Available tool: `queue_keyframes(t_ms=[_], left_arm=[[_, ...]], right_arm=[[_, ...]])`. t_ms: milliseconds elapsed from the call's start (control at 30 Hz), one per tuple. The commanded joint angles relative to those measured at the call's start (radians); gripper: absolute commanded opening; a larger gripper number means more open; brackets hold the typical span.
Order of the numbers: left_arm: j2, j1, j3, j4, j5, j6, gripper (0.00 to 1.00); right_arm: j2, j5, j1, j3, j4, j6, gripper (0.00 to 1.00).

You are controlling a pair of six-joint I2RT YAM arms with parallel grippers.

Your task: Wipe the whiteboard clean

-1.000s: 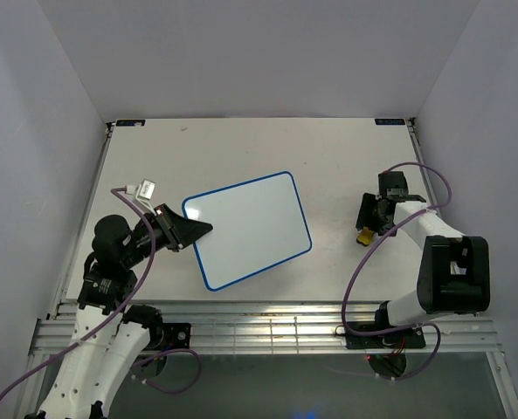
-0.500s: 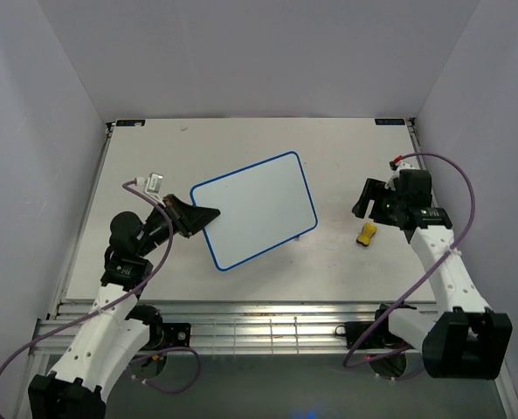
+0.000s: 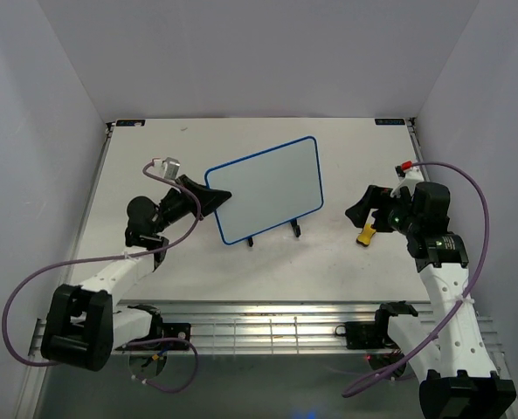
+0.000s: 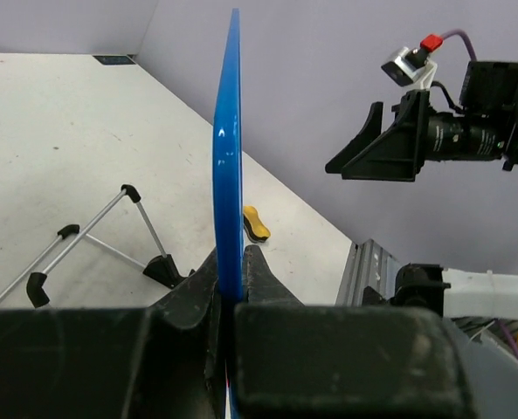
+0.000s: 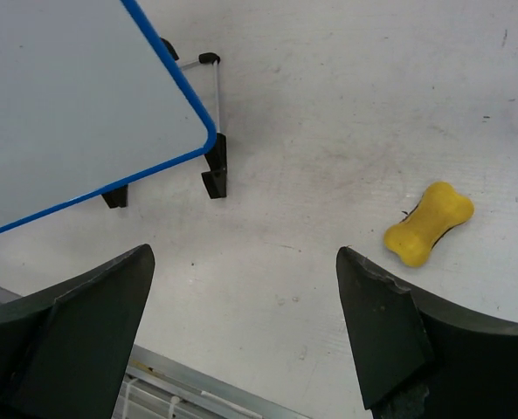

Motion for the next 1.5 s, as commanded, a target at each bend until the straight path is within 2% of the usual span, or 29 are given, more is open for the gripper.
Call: queue_keyframes(t_ms=[0, 100, 267, 500, 800, 1100, 1233, 1467], left_arm=[[0.095, 0.004, 0.062, 0.318, 0.091, 0.015, 0.00], [0.225, 0.010, 0.109, 0.389, 0.163, 0.010, 0.00], [0.368, 0.058, 0.137, 0.574, 0.204, -0.108, 0.00], [0.438, 0.070, 0.152, 0.570, 0.186, -0.045, 0.00], [0.580, 0.087, 0.221, 0.611, 0.234, -0.070, 0.00], [0.708, 0.110, 0.306, 0.620, 0.309, -0.094, 0.00], [0.757, 0.110, 0.310, 0.675, 0.335, -0.100, 0.00], [0.806, 0.137, 0.303, 0.697, 0.405, -0.022, 0.00]], right_arm=[[-0.033, -0.045, -0.004, 0.009, -0.039, -0.026, 0.90], [-0.048, -0.013, -0.004, 0.033, -0.080, -0.045, 0.90], [-0.062, 0.001, -0.002, 0.062, -0.117, -0.076, 0.90], [-0.065, -0.020, -0.002, 0.070, -0.126, -0.077, 0.90], [-0.063, -0.034, -0.004, 0.073, -0.126, -0.077, 0.90], [-0.076, -0.045, -0.002, 0.069, -0.123, -0.074, 0.90], [-0.074, -0.059, -0.004, 0.072, -0.123, -0.074, 0.90], [-0.085, -0.077, -0.002, 0.066, -0.119, -0.073, 0.90]])
